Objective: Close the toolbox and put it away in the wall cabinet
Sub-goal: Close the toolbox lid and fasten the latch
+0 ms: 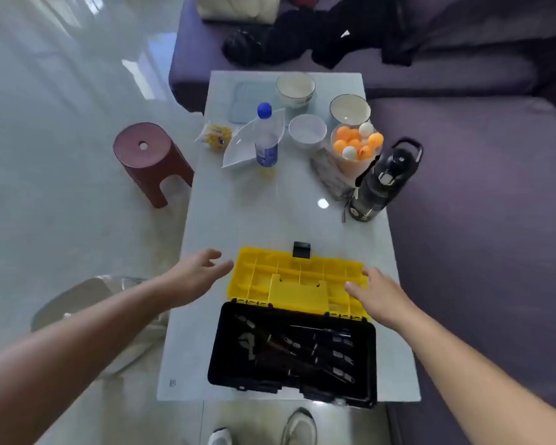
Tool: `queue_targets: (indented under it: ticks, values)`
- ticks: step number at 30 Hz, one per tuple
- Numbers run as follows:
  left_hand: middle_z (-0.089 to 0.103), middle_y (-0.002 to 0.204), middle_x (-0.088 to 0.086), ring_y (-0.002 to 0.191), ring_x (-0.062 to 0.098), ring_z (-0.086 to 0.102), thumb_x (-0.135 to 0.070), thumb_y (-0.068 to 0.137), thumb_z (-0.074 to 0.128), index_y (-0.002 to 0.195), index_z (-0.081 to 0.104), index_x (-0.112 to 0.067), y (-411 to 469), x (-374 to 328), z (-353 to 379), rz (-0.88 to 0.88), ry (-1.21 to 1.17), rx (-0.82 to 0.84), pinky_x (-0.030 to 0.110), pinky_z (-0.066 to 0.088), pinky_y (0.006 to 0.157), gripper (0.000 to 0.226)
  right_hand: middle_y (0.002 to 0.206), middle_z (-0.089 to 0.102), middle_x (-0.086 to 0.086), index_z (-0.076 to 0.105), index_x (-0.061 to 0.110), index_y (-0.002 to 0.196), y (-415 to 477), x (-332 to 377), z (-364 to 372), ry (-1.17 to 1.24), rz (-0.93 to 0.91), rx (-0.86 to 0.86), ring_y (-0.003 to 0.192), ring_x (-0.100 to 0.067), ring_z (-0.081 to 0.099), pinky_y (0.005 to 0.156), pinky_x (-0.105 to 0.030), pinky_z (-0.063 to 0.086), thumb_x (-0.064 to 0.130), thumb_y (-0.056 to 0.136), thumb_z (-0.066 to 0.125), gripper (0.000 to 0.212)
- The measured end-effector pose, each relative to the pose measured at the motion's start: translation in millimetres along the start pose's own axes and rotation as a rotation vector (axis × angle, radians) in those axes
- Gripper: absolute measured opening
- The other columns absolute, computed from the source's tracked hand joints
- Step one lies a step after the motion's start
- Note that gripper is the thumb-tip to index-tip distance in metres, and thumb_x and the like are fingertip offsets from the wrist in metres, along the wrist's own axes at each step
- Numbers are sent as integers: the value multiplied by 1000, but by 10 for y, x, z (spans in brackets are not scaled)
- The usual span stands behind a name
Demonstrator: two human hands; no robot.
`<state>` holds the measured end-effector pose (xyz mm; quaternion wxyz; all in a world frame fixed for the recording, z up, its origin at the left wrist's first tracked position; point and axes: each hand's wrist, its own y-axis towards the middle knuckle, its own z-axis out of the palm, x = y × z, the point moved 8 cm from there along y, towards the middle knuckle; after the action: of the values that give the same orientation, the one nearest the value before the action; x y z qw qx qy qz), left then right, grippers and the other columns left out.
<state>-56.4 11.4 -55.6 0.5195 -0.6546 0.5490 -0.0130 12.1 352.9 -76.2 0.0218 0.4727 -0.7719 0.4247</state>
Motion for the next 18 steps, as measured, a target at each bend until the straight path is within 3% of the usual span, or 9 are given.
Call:
queue_targets:
  ticks: [3,6,8,12,15,18]
  values:
    - [52,139,16,122,29,52,-49,90,52,142,37,-12,285,202,222,-66,-56,2,49,39,107,65,151,36,-15,25,10,146,275,-286,217,83,124,-18,133,-34,38,100,-41,36,50,89,53,75]
    - [49,143,16,129,31,47,-37,97,47,141,40,-4,482,320,477,-128,-158,44,48,33,111,55,156,28,-12,20,10,148,444,-464,433,351,219,-3,138,-33,32,105,-45,32,49,87,57,81]
    - [56,134,17,124,33,52,-30,98,47,133,49,-3,596,354,550,-165,-254,34,42,37,106,45,155,30,-12,24,10,147,552,-508,449,473,230,-42,138,-32,31,104,-46,31,49,87,57,79]
    - [63,111,22,108,38,60,-22,98,48,129,51,1,692,302,413,-183,-472,-26,47,44,101,39,154,33,-11,30,11,146,727,-429,309,667,226,-75,139,-32,30,108,-49,25,52,89,51,73]
    - [59,125,27,112,40,58,-28,98,47,131,49,0,668,144,192,-130,-567,-80,49,42,105,44,147,44,-8,40,17,142,733,-190,28,771,151,-130,132,-30,41,110,-51,30,60,88,44,69]
    - [60,124,22,115,37,57,-45,97,40,130,51,-4,543,0,0,-68,-660,-128,48,42,103,54,134,55,-3,46,24,138,537,4,-268,864,83,-211,121,-25,51,106,-52,38,70,84,35,72]
